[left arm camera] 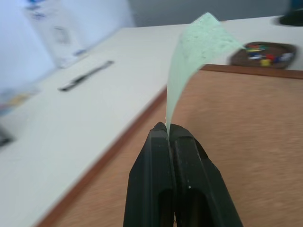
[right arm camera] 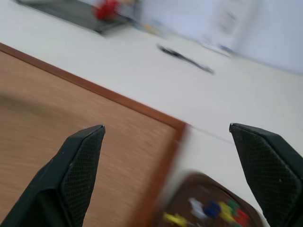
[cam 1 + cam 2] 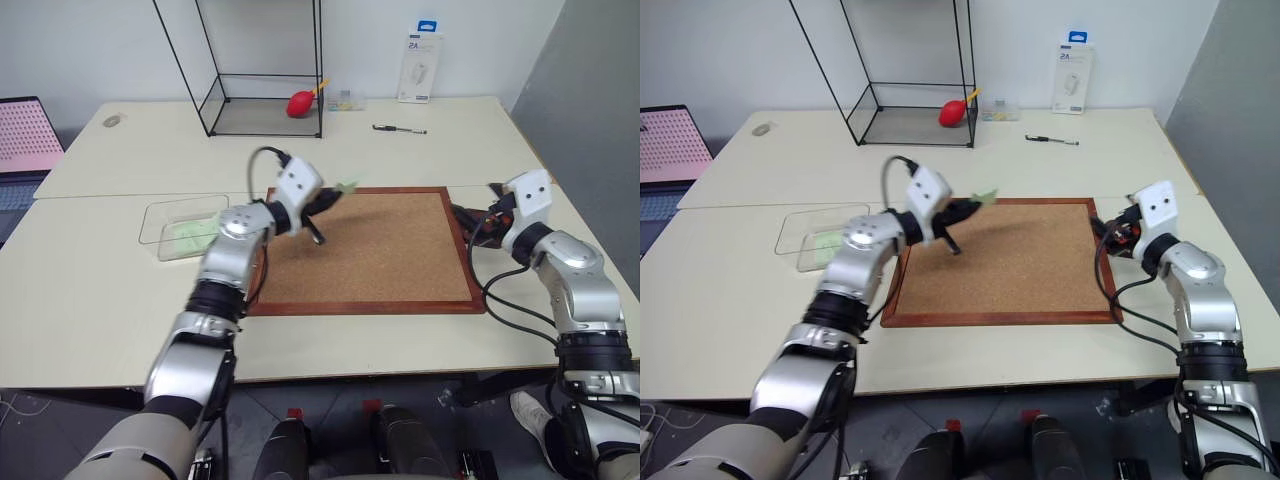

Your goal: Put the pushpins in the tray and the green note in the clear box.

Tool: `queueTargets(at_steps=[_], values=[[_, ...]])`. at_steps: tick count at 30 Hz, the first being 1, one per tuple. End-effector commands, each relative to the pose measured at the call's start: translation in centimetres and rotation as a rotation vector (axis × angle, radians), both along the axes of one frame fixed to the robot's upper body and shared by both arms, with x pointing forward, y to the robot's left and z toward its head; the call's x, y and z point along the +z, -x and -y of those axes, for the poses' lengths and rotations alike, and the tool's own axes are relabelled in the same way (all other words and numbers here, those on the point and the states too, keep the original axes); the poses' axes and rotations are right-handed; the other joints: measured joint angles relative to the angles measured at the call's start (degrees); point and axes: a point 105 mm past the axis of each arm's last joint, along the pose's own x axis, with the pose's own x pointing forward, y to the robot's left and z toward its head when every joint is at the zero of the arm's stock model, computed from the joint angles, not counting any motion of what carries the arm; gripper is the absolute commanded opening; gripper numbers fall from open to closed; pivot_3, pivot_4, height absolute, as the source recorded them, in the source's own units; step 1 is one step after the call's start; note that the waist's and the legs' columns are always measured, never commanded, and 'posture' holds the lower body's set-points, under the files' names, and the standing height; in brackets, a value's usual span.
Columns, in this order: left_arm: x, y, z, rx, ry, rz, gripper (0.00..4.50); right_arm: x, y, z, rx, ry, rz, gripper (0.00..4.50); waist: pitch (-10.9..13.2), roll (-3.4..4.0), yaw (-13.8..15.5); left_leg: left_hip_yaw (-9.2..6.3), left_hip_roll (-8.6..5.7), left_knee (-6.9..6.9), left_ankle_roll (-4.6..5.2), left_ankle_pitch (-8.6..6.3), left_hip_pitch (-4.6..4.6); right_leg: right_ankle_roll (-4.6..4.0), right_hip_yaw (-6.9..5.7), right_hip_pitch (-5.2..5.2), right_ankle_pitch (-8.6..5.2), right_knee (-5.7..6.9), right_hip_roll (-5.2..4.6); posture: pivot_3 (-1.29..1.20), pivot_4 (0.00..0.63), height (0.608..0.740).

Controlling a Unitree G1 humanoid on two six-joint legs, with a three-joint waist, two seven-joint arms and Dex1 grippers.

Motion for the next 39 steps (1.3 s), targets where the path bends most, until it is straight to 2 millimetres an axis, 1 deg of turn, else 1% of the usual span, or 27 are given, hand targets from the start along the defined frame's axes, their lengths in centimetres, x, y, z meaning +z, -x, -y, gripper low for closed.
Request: queueTargets(at_steps=[1, 4, 7, 9, 11, 13, 17, 21, 26, 30, 32, 33, 34, 39], values=[[1.9, 0.9, -5.0, 0.166, -0.028, 0.038, 0.0, 2.9, 2.2, -5.0, 0.266, 0.004, 0.082, 4.46, 0.0, 0.01, -0.1, -0.02, -0.01, 0.0, 0.0, 0.0, 0.01, 0.0, -0.01, 0.01, 0.0, 0.01, 0.0, 0.0, 0.15, 0.74], [2.3, 1.9, -9.5, 0.312, -0.08, 0.031, 0.0, 3.5, 3.4, -7.8, 0.41, 0.001, 0.052, 4.46, 0.0, 0.04, -0.1, -0.01, 0.01, 0.0, 0.0, 0.0, 0.03, 0.0, 0.0, 0.0, 0.0, 0.02, 0.0, 0.0, 0.15, 0.74], [2.2, 3.0, -13.0, 0.429, -0.135, 0.009, 0.0, 3.5, 4.2, -9.9, 0.511, 0.007, 0.007, 4.46, 0.0, 0.03, 0.3, -0.09, 0.01, 0.02, 0.0, 0.0, 0.0, -0.01, -0.07, 0.0, 0.0, 0.01, -0.01, 0.0, 0.15, 0.74], [2.1, 3.7, -15.0, 0.506, -0.158, -0.001, 0.0, 3.4, 4.4, -10.9, 0.557, 0.015, -0.019, 4.46, 0.0, 0.03, 0.4, -0.09, -0.01, 0.02, 0.0, 0.0, -0.01, -0.01, -0.07, 0.0, -0.01, -0.01, -0.03, 0.0, 0.15, 0.74], [2.0, 4.3, -16.6, 0.573, -0.177, -0.002, 0.0, 3.3, 4.4, -11.6, 0.585, 0.024, -0.042, 4.46, 0.0, 0.03, 0.7, -0.1, -0.01, 0.02, -0.01, 0.0, -0.03, -0.01, -0.09, 0.01, -0.01, -0.04, -0.04, 0.0, 0.15, 0.74], [1.6, 4.8, -17.7, 0.616, -0.191, -0.013, 0.0, 3.0, 4.4, -12.2, 0.607, 0.041, -0.062, 4.46, 0.0, 0.02, 0.9, -0.1, -0.03, 0.01, -0.01, 0.0, -0.04, -0.02, -0.1, 0.0, -0.01, -0.07, -0.07, 0.0, 0.15, 0.74], [0.1, 5.3, -19.0, 0.657, -0.229, -0.054, 0.0, 2.6, 4.6, -13.4, 0.642, 0.059, -0.094, 4.46, 0.0, 0.02, 1.3, -0.1, -0.02, 0.01, -0.01, 0.0, -0.05, -0.03, -0.11, -0.01, -0.01, -0.08, -0.08, 0.0, 0.15, 0.74], [-1.3, 5.4, -20.4, 0.692, -0.287, -0.091, 0.0, 2.6, 4.6, -14.5, 0.654, 0.064, -0.097, 4.46, 0.1, 0.01, 1.3, -0.09, -0.02, 0.01, -0.01, 0.0, -0.07, -0.03, -0.11, -0.04, -0.01, -0.06, -0.07, 0.0, 0.15, 0.74], [-1.9, 4.8, -20.7, 0.692, -0.304, -0.105, 0.0, 2.6, 4.4, -15.0, 0.654, 0.073, -0.097, 4.46, 0.1, 0.01, 1.3, -0.1, 0.0, 0.01, -0.01, 0.0, -0.07, -0.04, -0.12, -0.06, -0.02, -0.04, -0.06, 0.0, 0.15, 0.74], [-1.7, 4.6, -20.9, 0.702, -0.29, -0.1, 0.0, 2.7, 4.4, -15.1, 0.654, 0.074, -0.095, 4.46, 0.1, 0.0, 1.3, -0.1, -0.01, 0.01, -0.01, 0.0, -0.08, -0.04, -0.13, -0.07, -0.02, -0.04, -0.07, 0.0, 0.15, 0.74], [-1.6, 4.6, -21.0, 0.714, -0.29, -0.09, 0.39, 2.7, 4.4, -15.1, 0.649, 0.073, -0.093, 4.5, 0.1, 0.0, 1.3, -0.1, -0.01, 0.01, -0.01, 0.0, -0.09, -0.04, -0.12, -0.08, -0.02, -0.04, -0.07, 0.0, 0.15, 0.74], [-1.5, 4.6, -21.0, 0.712, -0.288, -0.091, 0.46, 2.8, 4.4, -15.1, 0.646, 0.073, -0.092, 4.5, 0.1, 0.0, 1.3, -0.1, 0.0, 0.01, -0.01, 0.0, -0.09, -0.04, -0.13, -0.08, -0.02, -0.04, -0.07, 0.0, 0.15, 0.74], [-1.5, 4.6, -21.0, 0.711, -0.285, -0.09, 0.64, 2.8, 4.4, -15.1, 0.643, 0.072, -0.092, 4.5, 0.1, 0.0, 1.4, -0.1, 0.0, 0.01, -0.01, 0.0, -0.09, -0.05, -0.12, -0.08, -0.01, -0.03, -0.07, 0.0, 0.15, 0.74], [-1.1, 4.7, -20.7, 0.7, -0.277, -0.085, 1.69, 2.8, 4.4, -14.9, 0.639, 0.071, -0.095, 4.5, 0.1, 0.0, 1.4, -0.1, 0.0, 0.01, -0.01, 0.0, -0.09, -0.05, -0.12, -0.08, -0.01, -0.03, -0.07, 0.0, 0.15, 0.74]])
